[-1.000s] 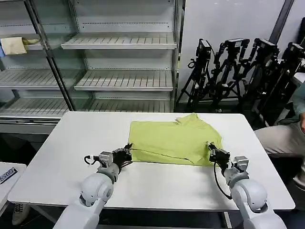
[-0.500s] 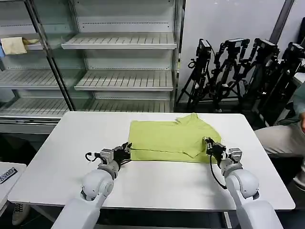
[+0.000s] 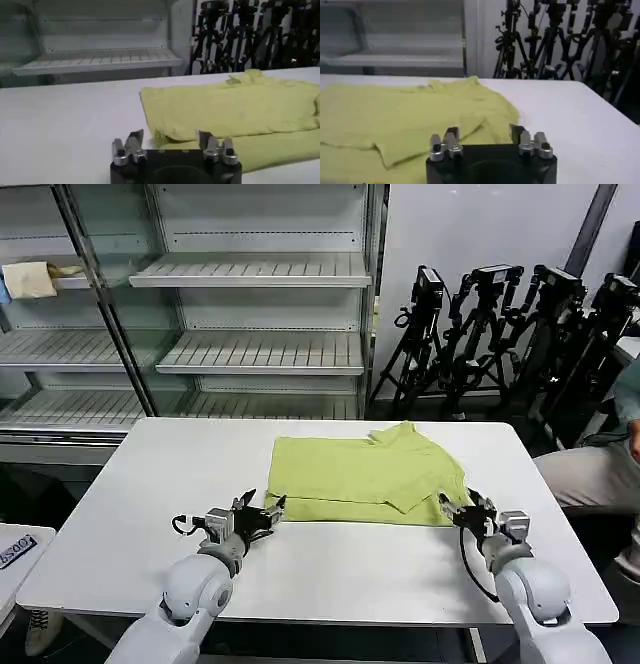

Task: Fold and organize the clothes.

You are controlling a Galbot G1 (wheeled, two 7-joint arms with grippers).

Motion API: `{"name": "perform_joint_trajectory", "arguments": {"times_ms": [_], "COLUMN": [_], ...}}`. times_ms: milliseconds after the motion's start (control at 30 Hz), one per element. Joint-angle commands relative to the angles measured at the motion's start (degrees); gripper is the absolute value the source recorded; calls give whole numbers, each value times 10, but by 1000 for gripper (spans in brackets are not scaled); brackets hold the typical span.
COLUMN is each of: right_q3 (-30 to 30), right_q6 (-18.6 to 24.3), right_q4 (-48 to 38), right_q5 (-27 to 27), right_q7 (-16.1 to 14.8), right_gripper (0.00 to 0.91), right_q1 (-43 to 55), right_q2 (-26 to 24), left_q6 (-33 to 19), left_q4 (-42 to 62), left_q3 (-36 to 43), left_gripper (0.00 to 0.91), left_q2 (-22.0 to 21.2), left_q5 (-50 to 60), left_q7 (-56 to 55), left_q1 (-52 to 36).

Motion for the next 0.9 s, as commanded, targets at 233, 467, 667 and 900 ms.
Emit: {"name": "perform_joint_trajectory", "arguments": {"times_ms": [233, 467, 667, 900], "right_q3": [23, 21, 15, 22], "right_q6": [-24, -19, -16, -12], "right_q4": [15, 20, 26, 77], "right_q5": [21, 23, 21, 15], "right_q7": [0, -4, -5, -6], "right_gripper": [0, 0, 0, 0], "right_q1": [-42, -37, -42, -87], "right_q2": [-10, -6, -1, 1], "left_q6": [2, 1, 1, 0], "left_q4": [6, -2, -9, -29], "left_q3": [16, 21, 22, 11], "left_gripper": [10, 10, 0, 0], "left_q2": [6, 3, 7, 16], "left_q5": [-28, -37, -36, -23], "left_q7": [-68, -79, -65, -28], "left_q1": [14, 25, 29, 49]}}
